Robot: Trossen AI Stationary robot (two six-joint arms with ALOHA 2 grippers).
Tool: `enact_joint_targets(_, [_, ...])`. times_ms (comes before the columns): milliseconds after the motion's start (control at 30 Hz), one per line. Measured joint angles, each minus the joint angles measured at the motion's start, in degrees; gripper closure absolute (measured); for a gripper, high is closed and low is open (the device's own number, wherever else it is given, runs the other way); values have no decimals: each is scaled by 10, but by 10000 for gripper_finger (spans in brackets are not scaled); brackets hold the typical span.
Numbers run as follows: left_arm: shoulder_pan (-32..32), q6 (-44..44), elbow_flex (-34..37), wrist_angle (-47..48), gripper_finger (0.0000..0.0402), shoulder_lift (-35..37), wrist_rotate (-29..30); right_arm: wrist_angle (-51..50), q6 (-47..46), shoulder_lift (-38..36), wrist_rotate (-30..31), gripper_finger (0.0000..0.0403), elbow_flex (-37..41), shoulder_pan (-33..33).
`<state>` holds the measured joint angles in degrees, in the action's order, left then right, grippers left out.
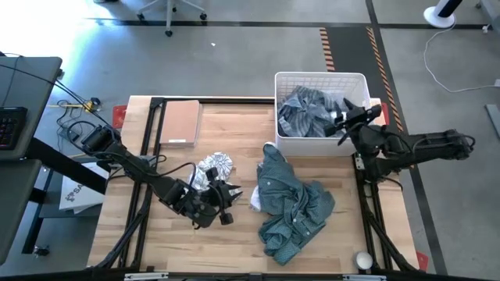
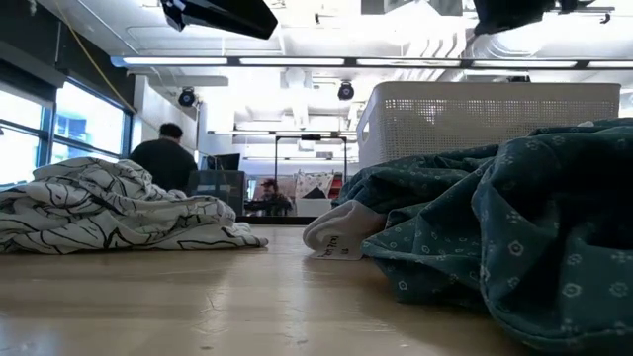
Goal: Sort clothes
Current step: Put the red socks into the white laundry bin
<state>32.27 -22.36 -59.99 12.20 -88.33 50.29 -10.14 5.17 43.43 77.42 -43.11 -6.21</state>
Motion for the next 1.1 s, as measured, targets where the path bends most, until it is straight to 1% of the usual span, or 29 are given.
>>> enact_joint_targets(100, [0,-5,0,0,323,0,0,-63,-72,-1,-48,246,0,3])
enact_joint_targets(200, [-4,-17,0,0,323,-1,-3,-118,-139,0,-111,232,0,3])
enact_joint_targets(233, [-7,-23,0,-1,323,-4,-6,-132,-158,0,-144,230,0,3])
enact_joint_targets(300, [-16,-31,0,-1,323,-13,-14,-149,-187,1,-235,230,0,1])
enact_joint_targets(333, [-23,-34,0,-2,323,-20,-30,-150,-199,1,-287,229,0,-2])
enact_joint_targets(400, [-42,-13,0,-13,323,-38,-90,-147,-217,3,-383,229,0,-11])
enact_joint_targets(467, [-66,24,0,-34,323,-65,-163,-138,-234,11,-444,229,0,-25])
enact_joint_targets(500, [-78,44,0,-46,323,-81,-201,-139,-241,15,-460,229,0,-36])
enact_joint_targets(567, [-102,97,0,-76,323,-115,-283,-138,-252,26,-468,229,0,-61])
enact_joint_targets(633, [-123,157,0,-95,322,-147,-344,-138,-260,39,-459,229,0,-85])
enact_joint_targets(733, [-150,231,0,-113,312,-183,-377,-133,-261,57,-434,229,0,-114])
enact_joint_targets(800, [-169,257,1,-137,300,-199,-406,-127,-261,70,-423,229,0,-129])
enact_joint_targets(900, [-199,265,0,-173,278,-218,-469,-120,-261,86,-409,229,0,-142])
enact_joint_targets(967, [-217,265,0,-175,269,-232,-496,-118,-261,94,-404,229,0,-147])
enact_joint_targets(1033, [-232,259,0,-175,266,-246,-516,-118,-261,101,-404,229,0,-148])
enact_joint_targets(1100, [-240,251,-2,-170,271,-254,-507,-118,-262,106,-403,229,0,-148])
